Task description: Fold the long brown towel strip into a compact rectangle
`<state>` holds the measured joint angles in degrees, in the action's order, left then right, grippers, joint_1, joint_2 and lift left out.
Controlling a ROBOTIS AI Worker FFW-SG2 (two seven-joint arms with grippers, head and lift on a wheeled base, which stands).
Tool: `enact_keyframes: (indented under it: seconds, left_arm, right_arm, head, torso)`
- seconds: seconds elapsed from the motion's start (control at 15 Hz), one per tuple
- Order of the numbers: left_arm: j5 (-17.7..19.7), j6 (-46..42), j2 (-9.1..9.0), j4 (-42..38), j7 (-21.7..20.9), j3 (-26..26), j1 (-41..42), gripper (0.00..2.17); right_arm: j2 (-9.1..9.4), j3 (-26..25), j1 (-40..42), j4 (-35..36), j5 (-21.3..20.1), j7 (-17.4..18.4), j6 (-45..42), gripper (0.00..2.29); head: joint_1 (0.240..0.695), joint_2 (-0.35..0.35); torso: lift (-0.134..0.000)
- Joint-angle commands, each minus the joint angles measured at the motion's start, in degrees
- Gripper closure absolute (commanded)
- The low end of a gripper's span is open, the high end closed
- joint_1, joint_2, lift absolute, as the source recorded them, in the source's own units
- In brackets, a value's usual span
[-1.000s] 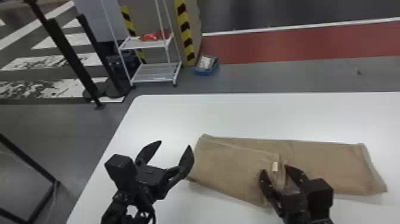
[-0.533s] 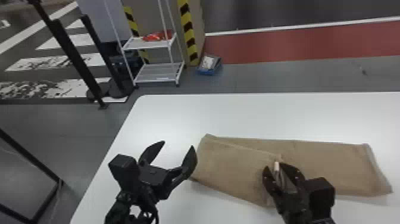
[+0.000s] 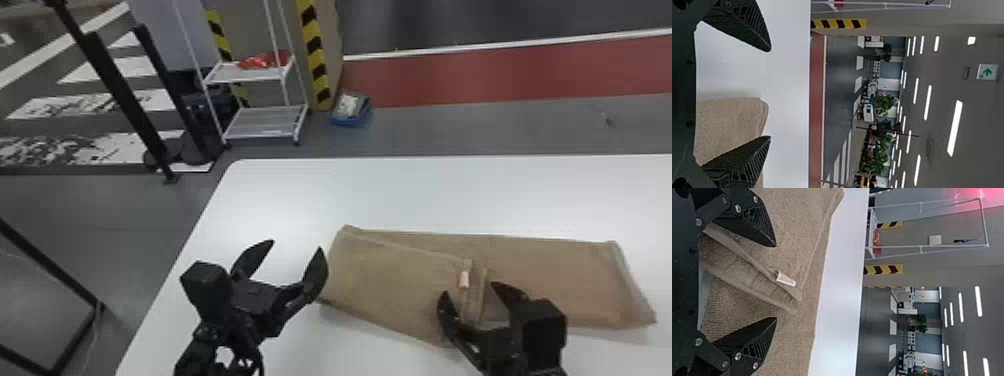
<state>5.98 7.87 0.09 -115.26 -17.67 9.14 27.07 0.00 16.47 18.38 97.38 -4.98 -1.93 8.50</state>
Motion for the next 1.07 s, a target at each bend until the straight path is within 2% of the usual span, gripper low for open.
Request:
enact_keyframes:
  seconds: [0.0, 0.27, 0.4, 0.53, 0.73, 0.87, 1.0]
  left_arm:
    - [0.0, 0.0, -0.24, 0.1, -0.1, 0.0, 0.0, 0.09]
    - [0.2, 0.0, -0.24, 0.9, 0.0, 0.4, -0.1, 0.09]
    - [0.3, 0.0, -0.24, 1.1, 0.0, 0.4, -0.3, 0.09]
    - [0.4, -0.4, -0.24, 1.4, -0.1, 0.4, -0.4, 0.09]
    - [0.5, -0.7, -0.24, 1.7, -0.1, 0.5, -0.4, 0.09]
    - [0.5, -1.4, -0.24, 2.1, -0.2, 0.6, -0.4, 0.09]
    - [0.5, -1.6, -0.24, 2.3, -0.2, 0.7, -0.4, 0.09]
  right_arm:
    - [0.05, 0.3, -1.2, -1.5, -0.6, 0.0, 0.8, 0.30]
    - [0.05, 0.8, -1.0, -1.4, -0.7, -0.1, -2.4, 0.63]
    - [0.05, 1.0, -0.6, -0.8, -0.7, -0.1, -3.3, 0.69]
    - [0.05, 1.0, -0.6, -0.8, -1.1, -0.1, -2.9, 0.96]
    - [0.05, 0.8, -0.4, -0.9, -1.1, -0.1, -2.4, 0.97]
    - [0.05, 0.7, -0.4, -0.8, -1.1, -0.2, -1.9, 1.38]
    - [0.05, 0.6, -0.4, -0.8, -1.0, -0.2, -2.2, 1.41]
  head:
    - [0.695, 0.242]
    - [0.695, 0.245]
    - [0.695, 0.251]
    - [0.695, 0.257]
    - [0.695, 0.258]
    - [0.695, 0.258]
    - [0.695, 0.258]
  torso:
    - [-0.110]
    - [-0.110]
    - [-0.110]
    - [-0.110]
    - [-0.110]
    - [-0.110]
    - [-0.110]
